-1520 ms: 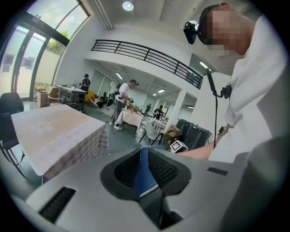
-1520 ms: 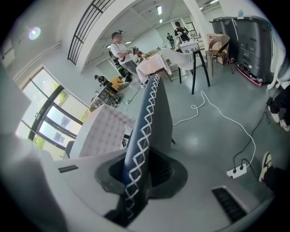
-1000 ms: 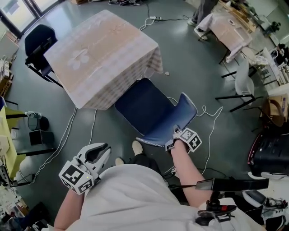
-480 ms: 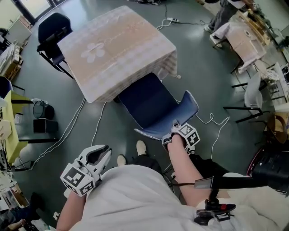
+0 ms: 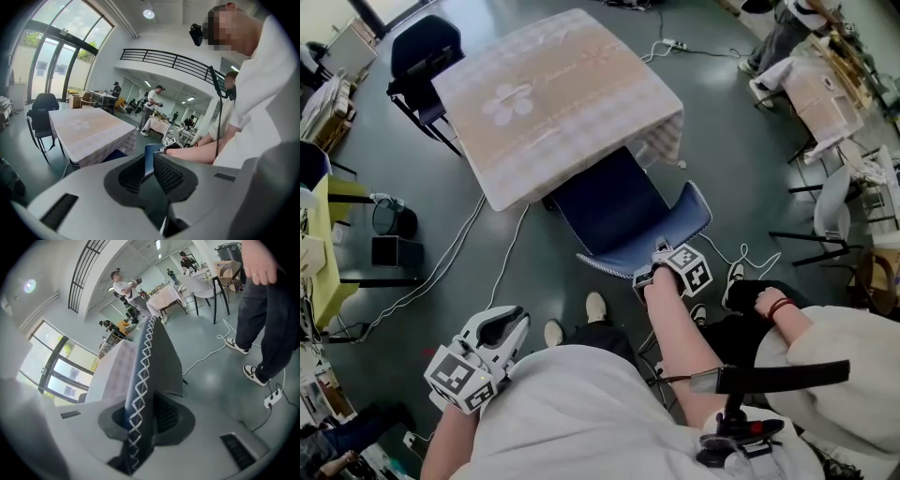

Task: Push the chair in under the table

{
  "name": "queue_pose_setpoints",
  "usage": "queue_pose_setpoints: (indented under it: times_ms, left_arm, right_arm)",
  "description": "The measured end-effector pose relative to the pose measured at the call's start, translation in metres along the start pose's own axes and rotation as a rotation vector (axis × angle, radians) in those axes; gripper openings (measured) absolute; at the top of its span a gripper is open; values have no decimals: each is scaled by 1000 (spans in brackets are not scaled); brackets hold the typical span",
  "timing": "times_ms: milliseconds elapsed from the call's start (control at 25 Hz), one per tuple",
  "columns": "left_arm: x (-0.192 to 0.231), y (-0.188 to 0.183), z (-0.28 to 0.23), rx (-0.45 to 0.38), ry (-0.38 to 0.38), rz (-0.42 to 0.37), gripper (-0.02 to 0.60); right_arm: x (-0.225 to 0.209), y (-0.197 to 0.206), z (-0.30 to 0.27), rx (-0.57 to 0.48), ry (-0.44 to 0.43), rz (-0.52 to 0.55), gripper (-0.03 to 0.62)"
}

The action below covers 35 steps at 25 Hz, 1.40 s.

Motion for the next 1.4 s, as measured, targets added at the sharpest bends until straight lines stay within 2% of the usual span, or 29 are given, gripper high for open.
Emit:
queue_pose_setpoints:
  times_ms: [360, 720, 1080, 1200, 1400]
  left_arm:
    - [10, 0, 13, -5, -45, 23, 61]
    - [15, 4, 25, -15, -61, 37, 61]
    - [11, 7, 40, -18, -16, 4, 61]
    - [10, 12, 50, -20, 4, -12, 61]
    - [9, 22, 64, -19, 59, -44, 61]
  right_arm:
    - [30, 6, -23, 10, -10, -7, 86]
    - [31, 14, -22, -7, -18, -11, 98]
    - [24, 12, -16, -33, -84, -43, 192]
    - [20, 12, -7, -41, -108, -34, 235]
    - [16, 13, 24, -76, -125, 22, 256]
Point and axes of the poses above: the fingertips, and each gripper's own axes: z backward along the fingers, x to its left, y out of its underside, the point moved 8 cm from there along z, backward along the fingers, and after that the axes turned 1 degree about z, right-handed, at the moved point
